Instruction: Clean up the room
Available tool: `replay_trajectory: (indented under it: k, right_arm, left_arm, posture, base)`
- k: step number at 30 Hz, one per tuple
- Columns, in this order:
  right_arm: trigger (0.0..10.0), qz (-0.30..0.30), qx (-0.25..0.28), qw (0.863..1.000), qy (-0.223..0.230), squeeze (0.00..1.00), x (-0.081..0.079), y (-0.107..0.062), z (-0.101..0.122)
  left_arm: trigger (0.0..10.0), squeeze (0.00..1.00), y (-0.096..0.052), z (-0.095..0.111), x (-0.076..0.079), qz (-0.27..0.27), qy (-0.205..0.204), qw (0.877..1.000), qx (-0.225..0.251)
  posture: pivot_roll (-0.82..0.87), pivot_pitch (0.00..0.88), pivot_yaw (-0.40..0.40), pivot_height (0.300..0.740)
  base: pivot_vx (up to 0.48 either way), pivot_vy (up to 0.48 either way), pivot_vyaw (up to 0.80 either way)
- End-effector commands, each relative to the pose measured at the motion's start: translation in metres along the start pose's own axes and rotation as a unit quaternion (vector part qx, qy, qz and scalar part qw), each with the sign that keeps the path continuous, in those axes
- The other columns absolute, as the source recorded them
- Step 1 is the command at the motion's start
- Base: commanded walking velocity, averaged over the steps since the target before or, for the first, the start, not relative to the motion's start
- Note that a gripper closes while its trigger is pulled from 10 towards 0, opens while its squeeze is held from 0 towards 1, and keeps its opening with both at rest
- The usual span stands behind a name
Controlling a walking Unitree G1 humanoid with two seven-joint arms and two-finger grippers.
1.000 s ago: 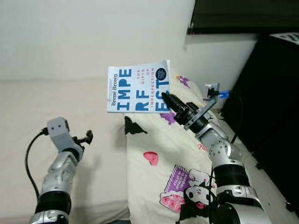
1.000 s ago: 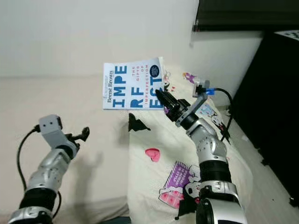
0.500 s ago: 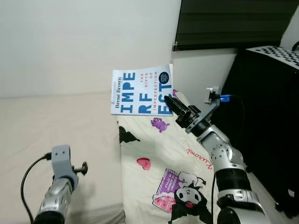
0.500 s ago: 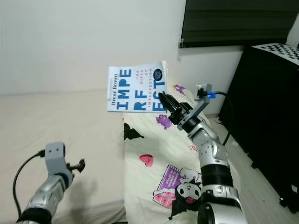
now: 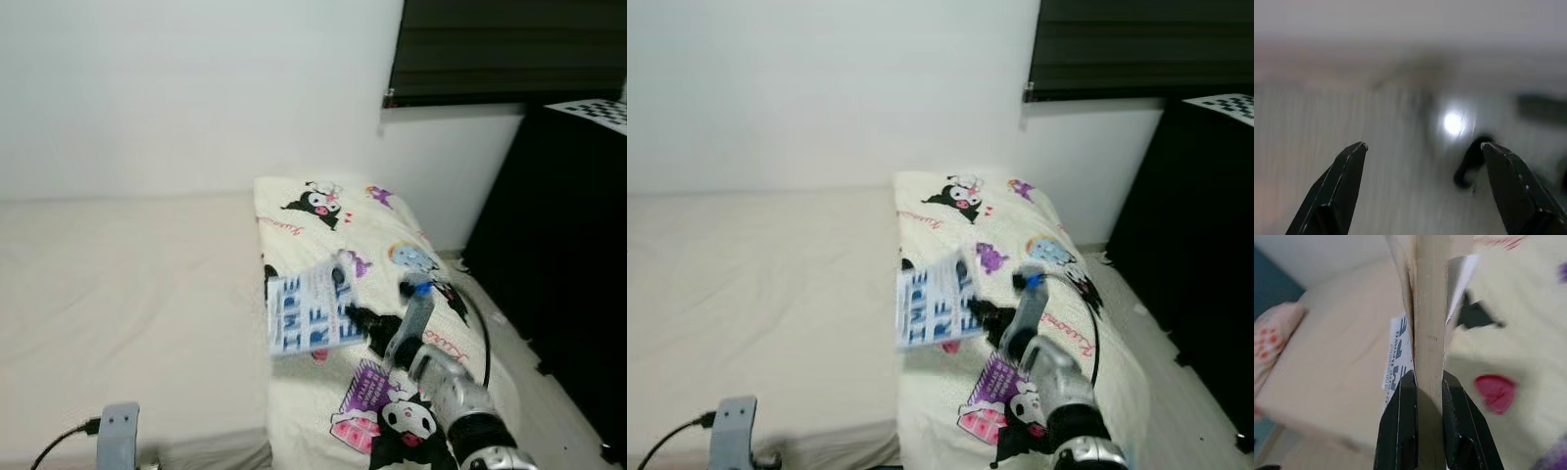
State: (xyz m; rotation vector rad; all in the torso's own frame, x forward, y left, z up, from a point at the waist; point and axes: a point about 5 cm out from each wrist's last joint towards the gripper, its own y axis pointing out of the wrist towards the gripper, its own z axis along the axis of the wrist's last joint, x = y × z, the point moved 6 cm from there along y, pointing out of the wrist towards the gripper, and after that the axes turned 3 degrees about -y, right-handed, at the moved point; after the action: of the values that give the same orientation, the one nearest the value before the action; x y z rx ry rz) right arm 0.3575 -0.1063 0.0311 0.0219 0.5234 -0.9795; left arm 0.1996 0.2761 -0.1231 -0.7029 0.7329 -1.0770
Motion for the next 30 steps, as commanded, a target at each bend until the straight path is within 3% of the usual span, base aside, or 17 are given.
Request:
replay_trajectory:
  k: [1,3,4,5,6,8,12,14,17,23,30]
  right_arm:
    - [10.0,0.116,0.029,0.993,-0.024,0.00,-0.049,0.004,0.007]
    - [10.0,0.116,0.029,0.993,-0.024,0.00,-0.049,0.004,0.007]
    - [10.0,0.148,0.017,0.988,-0.032,0.00,-0.063,0.003,-0.001]
    - [10.0,0.148,0.017,0.988,-0.032,0.00,-0.063,0.003,-0.001]
    - [10.0,0.159,-0.009,0.986,-0.040,0.00,-0.068,0.002,-0.016]
    - [10.0,0.144,-0.047,0.987,-0.048,0.00,-0.062,0.001,-0.036]
    - [10.0,0.120,-0.061,0.990,-0.051,0.00,-0.050,0.001,-0.045]
    - [10.0,0.069,-0.080,0.993,-0.047,0.00,-0.027,-0.004,-0.056]
    - [10.0,0.044,-0.090,0.994,-0.040,0.00,-0.016,-0.009,-0.063]
    - [10.0,0.045,-0.078,0.996,-0.011,0.00,-0.012,-0.022,-0.067]
    - [10.0,0.047,-0.067,0.997,0.002,0.00,-0.011,-0.023,-0.068]
  left_arm:
    - [10.0,0.00,-0.004,-0.032,-0.005,0.010,0.017,0.999,-0.051]
    - [10.0,0.00,-0.004,-0.032,-0.005,0.010,0.017,0.999,-0.051]
    - [10.0,0.00,-0.004,-0.036,-0.006,0.009,0.024,0.998,-0.057]
    - [10.0,0.00,-0.004,-0.036,-0.006,0.009,0.024,0.998,-0.057]
    - [10.0,0.00,-0.004,-0.036,-0.007,0.011,0.024,0.998,-0.060]
    - [10.0,0.00,-0.003,-0.033,-0.007,0.008,0.019,0.998,-0.061]
    - [10.0,0.00,-0.002,-0.028,-0.006,0.002,0.022,0.998,-0.057]
    - [10.0,0.00,-0.001,-0.020,-0.004,-0.007,0.030,0.998,-0.050]
    - [10.0,0.00,0.000,-0.016,-0.003,-0.010,0.037,0.998,-0.048]
    - [10.0,0.00,0.000,-0.015,-0.003,-0.015,0.048,0.998,-0.048]
    - [10.0,0.00,0.000,-0.016,-0.002,-0.020,0.056,0.997,-0.050]
  posture:
    - [0.04,0.000,-0.027,0.740]
    - [0.04,0.000,-0.027,0.740]
    - [0.03,0.002,-0.028,0.740]
    - [0.03,0.002,-0.028,0.740]
    - [0.04,0.001,-0.033,0.740]
    - [0.05,0.005,-0.034,0.740]
    - [0.05,0.004,-0.035,0.740]
    - [0.05,0.001,-0.037,0.740]
    - [0.05,0.000,-0.039,0.740]
    - [0.05,0.000,-0.041,0.740]
    - [0.05,0.000,-0.042,0.740]
  base:
    - [0.000,0.000,0.77]
    - [0.000,0.000,0.77]
    - [-0.386,0.292,0.77]
    - [-0.386,0.292,0.77]
    - [-0.401,0.266,0.77]
    - [-0.401,0.268,0.77]
    - [-0.101,0.066,0.77]
    - [0.000,0.000,0.76]
    - [0.000,0.000,0.75]
    - [0.000,0.000,0.75]
    - [0.000,0.000,0.75]
